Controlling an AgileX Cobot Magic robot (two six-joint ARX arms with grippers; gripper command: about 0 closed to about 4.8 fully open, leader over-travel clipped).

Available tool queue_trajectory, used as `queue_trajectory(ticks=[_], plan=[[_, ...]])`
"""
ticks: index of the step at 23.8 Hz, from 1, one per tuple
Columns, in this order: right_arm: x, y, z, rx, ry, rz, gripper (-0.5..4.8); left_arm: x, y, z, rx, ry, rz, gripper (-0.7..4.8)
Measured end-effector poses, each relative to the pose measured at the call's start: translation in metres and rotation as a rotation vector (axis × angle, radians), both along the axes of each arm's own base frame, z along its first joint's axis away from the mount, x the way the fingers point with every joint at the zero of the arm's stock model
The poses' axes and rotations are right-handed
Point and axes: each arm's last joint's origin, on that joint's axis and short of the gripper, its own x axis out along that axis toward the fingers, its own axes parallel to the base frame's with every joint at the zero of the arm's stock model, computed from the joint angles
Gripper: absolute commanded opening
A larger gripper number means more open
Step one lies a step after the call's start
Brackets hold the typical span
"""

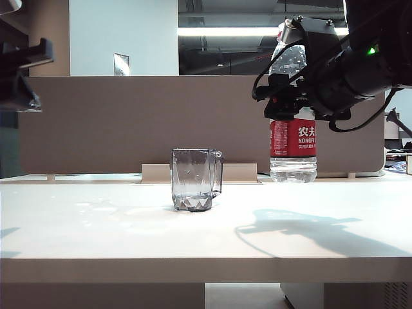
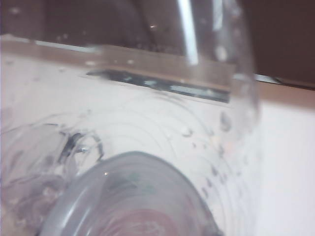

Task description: Pick up the mineral water bottle on the table and pour a little water into the mug.

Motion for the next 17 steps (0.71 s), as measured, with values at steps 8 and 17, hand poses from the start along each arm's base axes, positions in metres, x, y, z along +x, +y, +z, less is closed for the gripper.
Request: queue_trajectory(ticks=[8,17], plan=[[-0.003,-0.004,-0.017,-0.021,0.038,0.004,2.65,0.0,-0.001,-0.002,-0.006,-0.006,-0.016,-0.02],[0.014,-0.026,-0.045,-0.006,0.029,-0.011,2.9,0.0,0.0,-0.002,-0.005,-0.007,-0.011,-0.02]])
